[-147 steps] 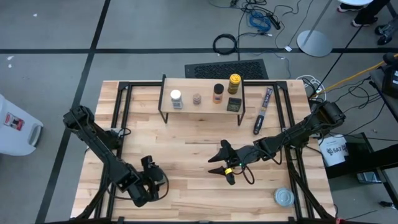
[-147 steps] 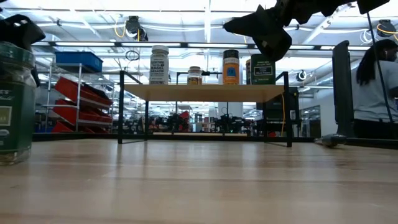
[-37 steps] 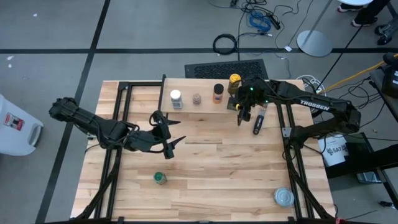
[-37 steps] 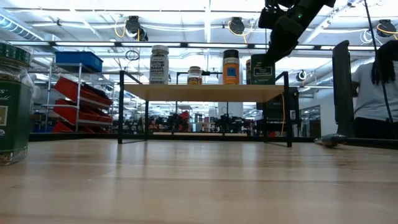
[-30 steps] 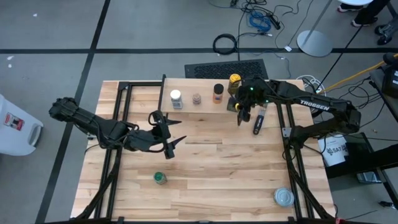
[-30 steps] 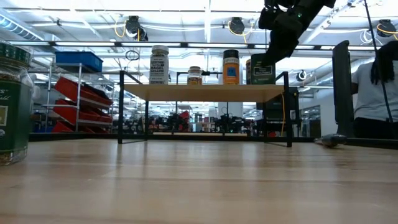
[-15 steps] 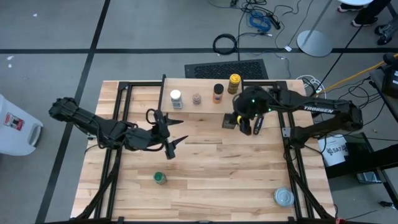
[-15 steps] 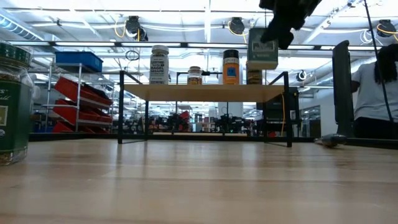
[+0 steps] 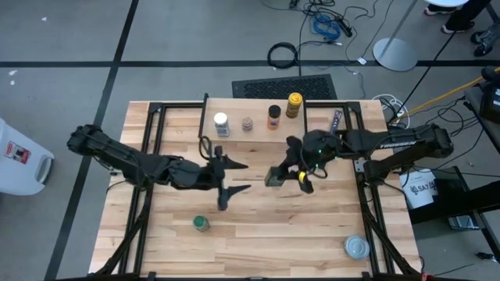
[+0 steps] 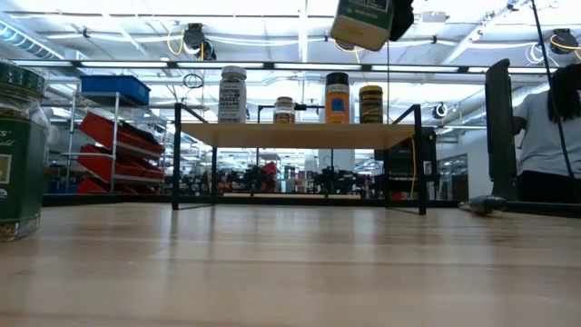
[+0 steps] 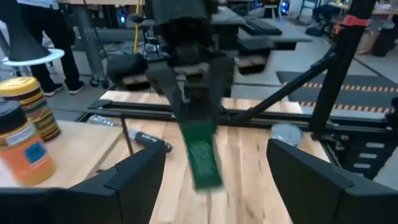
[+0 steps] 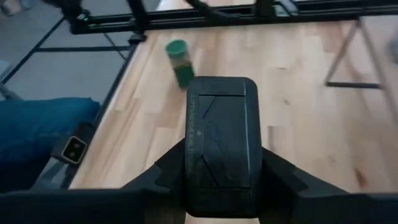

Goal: Shelf spices
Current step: Remove the rectangular black seasoning bottle from the shelf

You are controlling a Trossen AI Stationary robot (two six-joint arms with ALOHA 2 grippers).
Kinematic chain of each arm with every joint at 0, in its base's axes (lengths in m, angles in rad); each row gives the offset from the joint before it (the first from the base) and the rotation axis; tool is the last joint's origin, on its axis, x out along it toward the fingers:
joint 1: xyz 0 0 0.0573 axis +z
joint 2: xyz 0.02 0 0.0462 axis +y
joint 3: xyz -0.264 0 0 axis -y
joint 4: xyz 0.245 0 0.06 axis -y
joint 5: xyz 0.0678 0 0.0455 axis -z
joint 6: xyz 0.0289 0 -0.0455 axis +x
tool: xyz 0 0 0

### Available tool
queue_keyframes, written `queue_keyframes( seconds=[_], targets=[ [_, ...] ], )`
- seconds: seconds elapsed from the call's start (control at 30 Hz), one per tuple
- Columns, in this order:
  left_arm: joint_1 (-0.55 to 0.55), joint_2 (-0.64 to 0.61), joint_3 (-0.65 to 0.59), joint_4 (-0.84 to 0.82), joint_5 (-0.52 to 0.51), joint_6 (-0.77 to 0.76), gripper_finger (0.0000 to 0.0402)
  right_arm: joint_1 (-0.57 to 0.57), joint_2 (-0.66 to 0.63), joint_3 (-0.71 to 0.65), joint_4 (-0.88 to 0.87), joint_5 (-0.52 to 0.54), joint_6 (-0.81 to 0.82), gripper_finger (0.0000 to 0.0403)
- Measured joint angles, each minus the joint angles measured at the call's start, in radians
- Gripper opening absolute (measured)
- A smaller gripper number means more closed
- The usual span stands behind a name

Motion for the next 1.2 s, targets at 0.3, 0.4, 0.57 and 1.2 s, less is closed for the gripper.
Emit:
queue_keyframes(
  seconds=[0.3, 0.4, 0.57, 1.2],
  targets=[
    [0.011, 0.089, 0.0, 0.059, 0.023, -0.065, 0.03, 0.094, 0.112, 0.0, 0.032, 0.128, 0.018, 0.0127],
    [0.01, 0.11, 0.0, 0.057, 0.025, -0.07, 0.0323, 0.108, 0.148, 0.0, 0.047, 0.135, 0.032, 0.0128],
    [0.008, 0.155, 0.0, 0.04, 0.026, -0.071, 0.0362, 0.115, 0.189, 0.0, 0.07, 0.133, 0.044, 0.0128],
    [0.02, 0.224, 0.0, 0.024, 0.018, -0.07, 0.0373, 0.114, 0.216, 0.0, 0.129, 0.14, 0.045, 0.0128]
  ],
)
